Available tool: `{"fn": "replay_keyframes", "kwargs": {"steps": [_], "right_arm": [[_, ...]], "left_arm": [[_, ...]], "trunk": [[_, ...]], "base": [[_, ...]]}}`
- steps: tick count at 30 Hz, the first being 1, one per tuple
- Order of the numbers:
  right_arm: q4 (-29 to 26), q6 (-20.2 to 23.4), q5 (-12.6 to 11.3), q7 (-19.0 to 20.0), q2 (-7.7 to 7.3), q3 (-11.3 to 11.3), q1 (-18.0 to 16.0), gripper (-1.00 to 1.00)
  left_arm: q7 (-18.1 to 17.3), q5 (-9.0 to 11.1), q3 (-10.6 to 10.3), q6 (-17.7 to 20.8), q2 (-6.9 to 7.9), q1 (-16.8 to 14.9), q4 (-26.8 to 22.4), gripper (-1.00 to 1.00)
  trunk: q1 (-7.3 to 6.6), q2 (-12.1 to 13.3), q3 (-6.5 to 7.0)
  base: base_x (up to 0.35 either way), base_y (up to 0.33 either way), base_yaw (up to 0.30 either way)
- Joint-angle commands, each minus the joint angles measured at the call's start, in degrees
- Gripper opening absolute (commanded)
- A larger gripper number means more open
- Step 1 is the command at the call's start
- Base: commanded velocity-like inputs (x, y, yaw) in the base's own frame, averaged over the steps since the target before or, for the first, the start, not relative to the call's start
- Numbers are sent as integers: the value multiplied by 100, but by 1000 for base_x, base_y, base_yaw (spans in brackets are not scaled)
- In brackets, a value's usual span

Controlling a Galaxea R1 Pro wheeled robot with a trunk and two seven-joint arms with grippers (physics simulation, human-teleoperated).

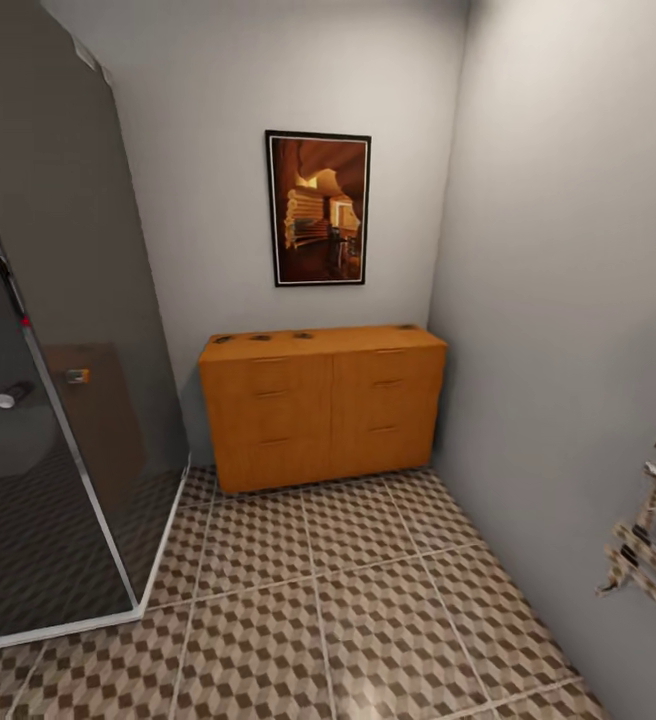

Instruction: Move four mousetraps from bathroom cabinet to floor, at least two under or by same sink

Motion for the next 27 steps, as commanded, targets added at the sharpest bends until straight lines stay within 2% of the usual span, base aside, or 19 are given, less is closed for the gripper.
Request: {"fn": "replay_keyframes", "kwargs": {"steps": [1, 27], "right_arm": [[3, -19, -1, 15, -3, 1, -2, 100], [3, -19, -5, 15, -8, 6, -2, 100]], "left_arm": [[1, -3, 1, 36, 0, -1, -13, 100], [1, -4, 1, 37, 0, -1, -13, 100]], "trunk": [[2, -3, -6], [2, -3, -6]], "base": [[244, -232, 150], [243, -231, 14]]}}
